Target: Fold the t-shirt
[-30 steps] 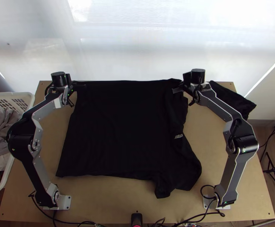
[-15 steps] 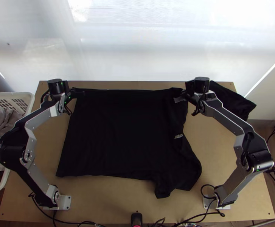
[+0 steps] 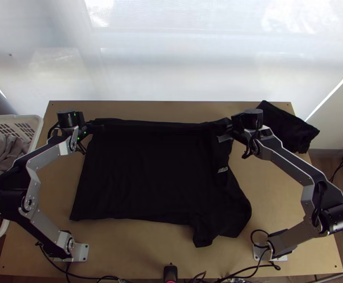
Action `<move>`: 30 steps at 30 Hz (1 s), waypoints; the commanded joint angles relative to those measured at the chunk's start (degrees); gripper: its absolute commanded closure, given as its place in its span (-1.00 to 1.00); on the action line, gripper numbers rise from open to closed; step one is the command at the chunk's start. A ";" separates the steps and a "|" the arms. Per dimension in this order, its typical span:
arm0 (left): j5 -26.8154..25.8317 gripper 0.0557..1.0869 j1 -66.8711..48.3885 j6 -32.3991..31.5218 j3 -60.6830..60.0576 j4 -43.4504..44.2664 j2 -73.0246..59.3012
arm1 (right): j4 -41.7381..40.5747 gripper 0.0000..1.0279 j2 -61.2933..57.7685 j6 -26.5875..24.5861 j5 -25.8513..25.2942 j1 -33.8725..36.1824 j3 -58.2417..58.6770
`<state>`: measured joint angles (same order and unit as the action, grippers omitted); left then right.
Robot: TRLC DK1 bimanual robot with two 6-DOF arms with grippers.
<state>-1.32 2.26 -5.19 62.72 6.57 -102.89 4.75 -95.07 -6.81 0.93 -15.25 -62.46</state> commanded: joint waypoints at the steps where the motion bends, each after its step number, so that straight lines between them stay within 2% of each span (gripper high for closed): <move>1: -0.44 0.93 0.20 0.01 -2.43 0.11 2.08 | 0.08 0.95 3.22 0.30 0.04 -1.28 4.27; 15: -3.25 0.93 -0.59 0.01 -9.81 -1.12 8.15 | 0.61 0.95 10.16 2.68 -0.05 -3.21 12.18; 30: -3.34 0.93 -0.77 0.27 -14.64 -1.56 12.45 | 0.87 0.95 13.42 3.38 -0.05 -3.48 16.58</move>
<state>-4.56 1.50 -5.13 50.04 5.28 -92.27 5.50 -82.70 -3.60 0.95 -18.63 -47.46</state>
